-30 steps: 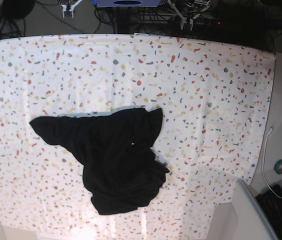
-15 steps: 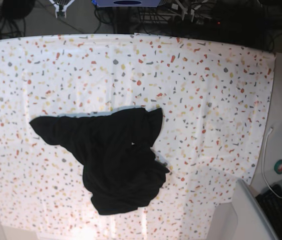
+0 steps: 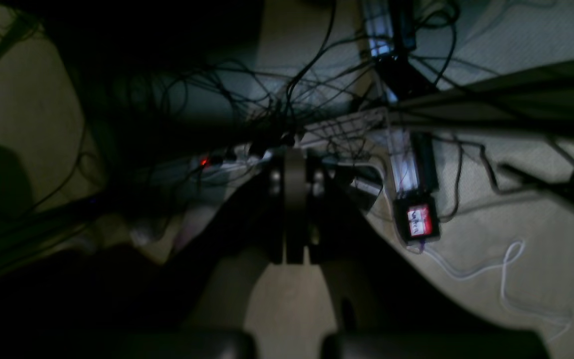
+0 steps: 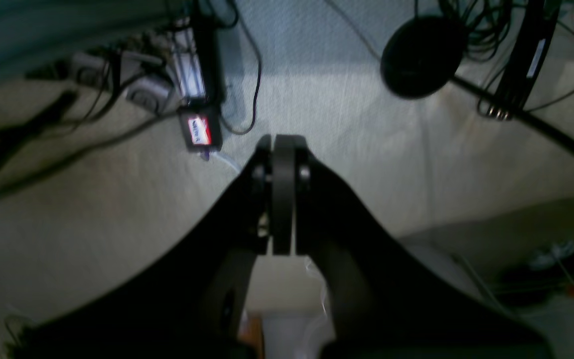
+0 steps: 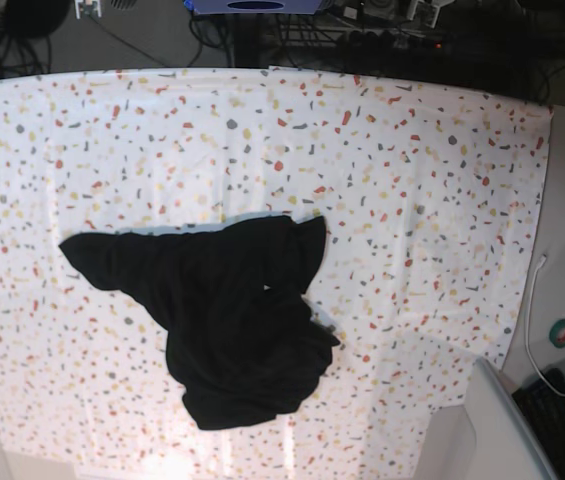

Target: Layout the t-shirt on the table in an organized manner, then fold the t-shirt properly

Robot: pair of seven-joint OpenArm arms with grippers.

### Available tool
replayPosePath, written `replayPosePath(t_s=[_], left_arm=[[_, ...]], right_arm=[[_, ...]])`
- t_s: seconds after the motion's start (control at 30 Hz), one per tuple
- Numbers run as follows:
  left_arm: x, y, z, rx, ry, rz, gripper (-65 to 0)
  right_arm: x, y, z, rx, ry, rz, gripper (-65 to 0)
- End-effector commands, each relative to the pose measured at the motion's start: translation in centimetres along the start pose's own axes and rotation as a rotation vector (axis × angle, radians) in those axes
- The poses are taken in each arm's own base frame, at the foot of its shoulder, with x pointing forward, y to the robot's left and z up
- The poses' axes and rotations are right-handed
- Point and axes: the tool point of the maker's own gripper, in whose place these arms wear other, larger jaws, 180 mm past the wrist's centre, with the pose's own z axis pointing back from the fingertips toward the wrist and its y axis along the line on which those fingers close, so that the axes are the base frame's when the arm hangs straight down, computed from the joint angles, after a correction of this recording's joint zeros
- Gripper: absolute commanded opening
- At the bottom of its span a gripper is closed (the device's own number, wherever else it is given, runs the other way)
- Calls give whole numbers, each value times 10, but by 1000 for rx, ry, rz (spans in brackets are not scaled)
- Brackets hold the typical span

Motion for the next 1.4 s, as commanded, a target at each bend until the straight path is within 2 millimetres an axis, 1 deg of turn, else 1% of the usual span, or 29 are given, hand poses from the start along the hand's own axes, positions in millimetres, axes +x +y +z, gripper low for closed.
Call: replayPosePath(t_s=[0.0,0.03,0.07,0.13,0.23,0.3,0.33,0.37,0.4,0.47,0.53,0.57,0.63,0.67,0.7,0.73,0.77,0.8,0.87,0.93,0.97,1.0,1.1,1.17,1.2,1.23,1.27,1.33,1.37], left_arm=[[4,0,13,-6,-27,-14,-650],[13,0,21,-12,-54,-25,-650],[22,0,26,-17,-77,-33,-650],[46,-4,38,-28,-140,-39,-650],[91,-7,50,-36,-257,-37,-650],[118,-8,56,-33,-323,-31,-650],[133,-7,59,-31,-361,-12,-650],[151,-5,59,-32,-406,30,-650],[163,-3,59,-37,-438,73,-650],[188,4,52,-61,-465,183,-650],[212,19,40,-78,-475,264,-650],[226,27,34,-84,-483,309,-601],[251,47,19,-82,-506,396,-434],[264,56,15,-81,-533,425,-380],[278,65,11,-75,-562,446,-336],[291,70,8,-74,-587,449,-321],[300,75,5,-68,-602,451,-321],[309,80,1,-60,-616,452,-323],[318,92,-9,-41,-622,460,-321],[318,100,-21,-25,-605,468,-321],[317,103,-26,-18,-595,474,-321],[318,106,-29,-13,-592,478,-321],[316,108,-36,-7,-577,490,-323],[315,108,-37,-8,-574,494,-326],[313,108,-39,-6,-570,495,-332],[312,108,-39,-5,-567,496,-362],[309,108,-42,-3,-558,498,-413],[302,111,-48,7,-535,504,-548],[301,114,-50,12,-529,505,-601]], right_arm=[[10,-6,8,-14,-30,2,-650],[14,-9,14,-20,-28,-1,-650],[18,-16,19,-37,-26,-11,-650],[31,-30,31,-69,-37,-30,-650],[62,-49,61,-115,-107,-49,-650],[91,-57,81,-137,-189,-54,-650],[103,-58,87,-141,-227,-48,-650],[122,-58,91,-140,-284,-39,-650],[139,-58,93,-140,-326,-44,-650],[176,-57,94,-135,-399,-67,-650],[206,-57,98,-130,-448,-88,-650],[224,-54,102,-123,-482,-103,-650],[261,-49,108,-102,-545,-140,-650],[275,-48,110,-93,-557,-154,-650],[293,-47,114,-85,-576,-165,-650],[307,-45,116,-73,-581,-168,-650],[319,-41,117,-55,-583,-160,-584],[334,-36,119,-34,-595,-140,-482],[359,-28,120,2,-618,-77,-303],[381,-21,112,36,-613,-21,-195],[390,-16,104,57,-594,8,-180],[397,-17,95,66,-577,31,-188],[419,-38,71,74,-588,-25,-221],[429,-46,60,88,-598,-69,-224],[429,-53,54,85,-585,-78,-225],[431,-53,52,89,-575,-75,-227],[433,-51,54,88,-583,-65,-227],[445,-37,69,93,-630,-14,-227],[450,-24,76,100,-650,26,-231]])
